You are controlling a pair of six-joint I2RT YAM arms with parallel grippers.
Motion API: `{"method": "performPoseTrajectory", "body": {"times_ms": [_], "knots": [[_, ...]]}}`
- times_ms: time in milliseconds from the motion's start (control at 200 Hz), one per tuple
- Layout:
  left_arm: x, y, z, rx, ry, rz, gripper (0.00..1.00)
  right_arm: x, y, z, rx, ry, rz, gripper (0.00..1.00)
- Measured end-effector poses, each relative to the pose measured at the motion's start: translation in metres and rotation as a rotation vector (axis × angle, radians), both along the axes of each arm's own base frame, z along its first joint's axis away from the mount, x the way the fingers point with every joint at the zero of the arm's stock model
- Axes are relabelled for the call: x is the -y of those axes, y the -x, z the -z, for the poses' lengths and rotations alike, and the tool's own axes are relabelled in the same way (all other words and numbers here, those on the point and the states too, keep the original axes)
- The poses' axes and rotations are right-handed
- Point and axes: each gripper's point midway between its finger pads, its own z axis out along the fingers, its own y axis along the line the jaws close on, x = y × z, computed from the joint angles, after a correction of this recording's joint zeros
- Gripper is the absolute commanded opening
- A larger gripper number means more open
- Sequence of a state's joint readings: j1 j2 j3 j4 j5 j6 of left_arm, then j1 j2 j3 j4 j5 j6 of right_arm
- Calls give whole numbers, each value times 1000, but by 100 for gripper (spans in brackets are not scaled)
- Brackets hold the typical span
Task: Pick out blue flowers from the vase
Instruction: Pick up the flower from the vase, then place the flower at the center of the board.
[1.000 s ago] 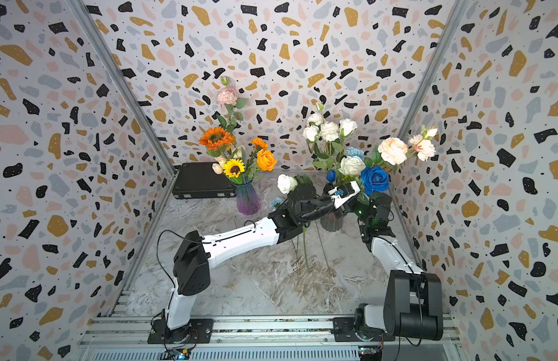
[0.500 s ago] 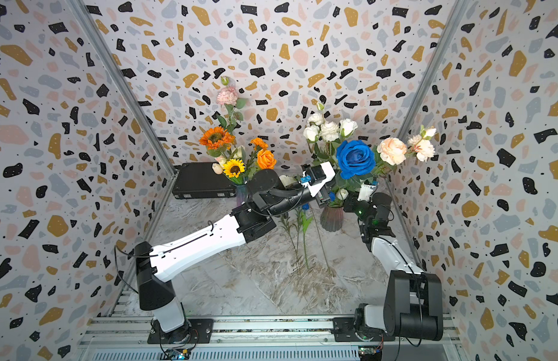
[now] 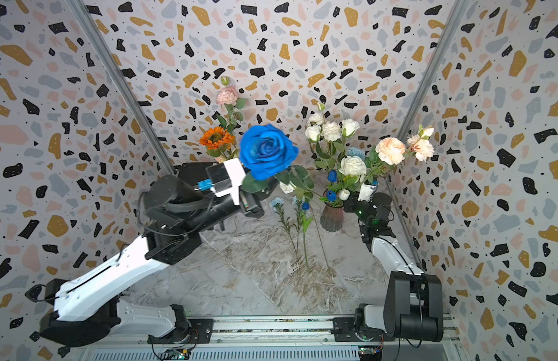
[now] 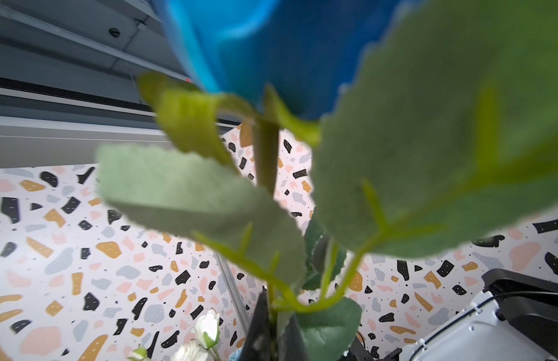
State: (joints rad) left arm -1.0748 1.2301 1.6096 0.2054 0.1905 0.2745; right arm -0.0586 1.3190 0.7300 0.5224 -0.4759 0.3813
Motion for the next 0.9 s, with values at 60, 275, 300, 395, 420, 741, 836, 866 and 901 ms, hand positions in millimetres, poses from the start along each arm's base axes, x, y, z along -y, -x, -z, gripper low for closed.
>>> {"method": "performPoseTrajectory", "body": {"times_ms": [60, 275, 300, 395, 420, 741, 836, 866, 901], "knots": [[-22, 8, -9, -14, 21, -11, 0, 0, 0, 0, 1, 1, -1, 27], [-60, 3, -7, -176, -6, -83, 0, 0, 0, 0, 1, 3, -2, 27], [-60, -3, -2, -202, -21, -101, 0, 0, 0, 0, 2, 3, -2, 27], [-60, -36, 24, -322, -86, -172, 0, 0, 1, 0, 0, 7, -2, 27], [-61, -47, 32, -359, -102, -188, 0, 0, 1, 0, -1, 8, -2, 27], [-50, -184, 152, -818, -272, -286, 0, 0, 3, 0, -2, 18, -2, 26], [-27, -205, 172, -892, -306, -232, 0, 0, 3, 0, -2, 18, -2, 26], [-21, -210, 177, -910, -314, -217, 0, 0, 3, 0, -2, 18, -2, 26], [-13, -217, 184, -931, -324, -199, 0, 0, 3, 0, -2, 18, -2, 26]]}}
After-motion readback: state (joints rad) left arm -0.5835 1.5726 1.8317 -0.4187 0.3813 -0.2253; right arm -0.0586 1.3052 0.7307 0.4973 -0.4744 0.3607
